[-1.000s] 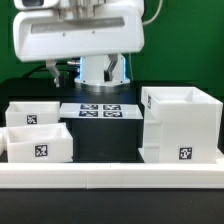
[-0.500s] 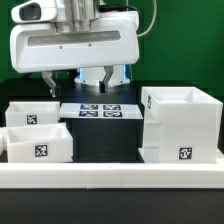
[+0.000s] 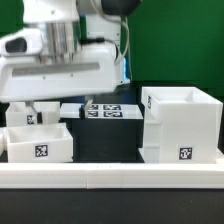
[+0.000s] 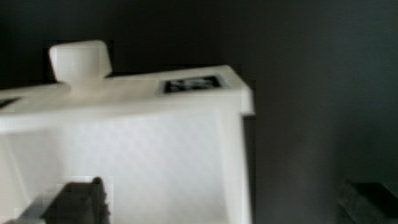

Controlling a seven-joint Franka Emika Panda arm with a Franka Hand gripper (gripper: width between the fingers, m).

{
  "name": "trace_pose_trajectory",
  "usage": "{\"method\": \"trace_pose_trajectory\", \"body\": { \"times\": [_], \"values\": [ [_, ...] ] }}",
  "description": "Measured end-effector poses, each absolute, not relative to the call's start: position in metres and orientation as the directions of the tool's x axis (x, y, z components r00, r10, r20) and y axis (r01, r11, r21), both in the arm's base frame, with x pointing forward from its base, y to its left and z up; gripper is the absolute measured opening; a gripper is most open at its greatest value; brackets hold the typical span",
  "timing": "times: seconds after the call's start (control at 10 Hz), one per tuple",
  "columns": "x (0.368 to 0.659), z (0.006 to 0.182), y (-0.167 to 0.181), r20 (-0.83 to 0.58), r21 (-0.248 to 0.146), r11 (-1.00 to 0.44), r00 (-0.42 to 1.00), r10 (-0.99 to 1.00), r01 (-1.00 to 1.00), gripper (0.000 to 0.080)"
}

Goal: Assemble drawer

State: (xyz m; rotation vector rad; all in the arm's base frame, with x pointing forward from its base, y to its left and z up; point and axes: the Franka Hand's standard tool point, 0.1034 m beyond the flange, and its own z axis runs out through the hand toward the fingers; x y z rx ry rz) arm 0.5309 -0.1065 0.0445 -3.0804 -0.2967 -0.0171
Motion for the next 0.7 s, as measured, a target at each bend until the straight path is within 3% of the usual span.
{"method": "trace_pose_trajectory", "body": {
  "times": [0.7],
  "values": [
    [0.523,0.015,-0.101,-0.010,-0.042,-0.980,0.980,0.196,0.196,0.0649]
  ]
}}
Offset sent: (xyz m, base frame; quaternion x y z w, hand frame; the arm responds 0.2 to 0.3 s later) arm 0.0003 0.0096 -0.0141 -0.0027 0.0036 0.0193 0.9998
